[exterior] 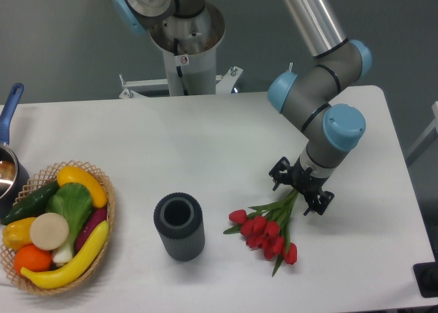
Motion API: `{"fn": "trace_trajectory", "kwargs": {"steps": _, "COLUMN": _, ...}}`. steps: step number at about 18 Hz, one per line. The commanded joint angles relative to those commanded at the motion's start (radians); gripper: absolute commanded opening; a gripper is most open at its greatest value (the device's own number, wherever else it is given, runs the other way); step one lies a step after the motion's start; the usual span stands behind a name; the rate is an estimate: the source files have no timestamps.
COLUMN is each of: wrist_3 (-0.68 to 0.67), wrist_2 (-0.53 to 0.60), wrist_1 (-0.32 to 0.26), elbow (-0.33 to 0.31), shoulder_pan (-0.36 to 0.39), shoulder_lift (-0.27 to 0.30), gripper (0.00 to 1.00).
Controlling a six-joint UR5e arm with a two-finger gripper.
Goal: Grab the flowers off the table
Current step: 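Lower the gripper around the tulip stems and close it, then lift the grasped red tulips up off the table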
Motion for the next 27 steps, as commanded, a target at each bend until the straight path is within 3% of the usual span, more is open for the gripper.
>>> {"fn": "trace_trajectory", "kwargs": {"steps": 5, "wrist_3": -0.002, "wrist_2": 0.0, "wrist_1": 0.003, "elbow": -0.003, "shoulder_pan": -0.002, "shoulder_lift": 0.002, "gripper": 0.64}}
{"fn": "trace_trajectory", "kwargs": {"steps": 8, "wrist_3": -0.027, "wrist_2": 0.0, "wrist_1": 0.005, "elbow": -0.003, "shoulder_pan": -0.002, "shoulder_lift": 0.003, "gripper": 0.45}}
{"fn": "trace_trajectory", "kwargs": {"steps": 12, "wrist_3": -0.04, "wrist_2": 0.0, "wrist_1": 0.003, "elbow": -0.002, "shoulder_pan": -0.002, "shoulder_lift": 0.005, "gripper": 0.31}}
{"fn": "trace_trajectory", "kwargs": {"steps": 18, "wrist_3": -0.067, "wrist_2": -0.002, "wrist_1": 0.005, "elbow": -0.002, "shoulder_pan": -0.003, "shoulder_lift": 0.008, "gripper": 0.2}}
{"fn": "trace_trajectory", "kwargs": {"steps": 27, "wrist_3": -0.057, "wrist_2": -0.005, "wrist_1": 0.008, "elbow": 0.031, "shoulder_pan": 0.006, "shoulder_lift": 0.035, "gripper": 0.19}}
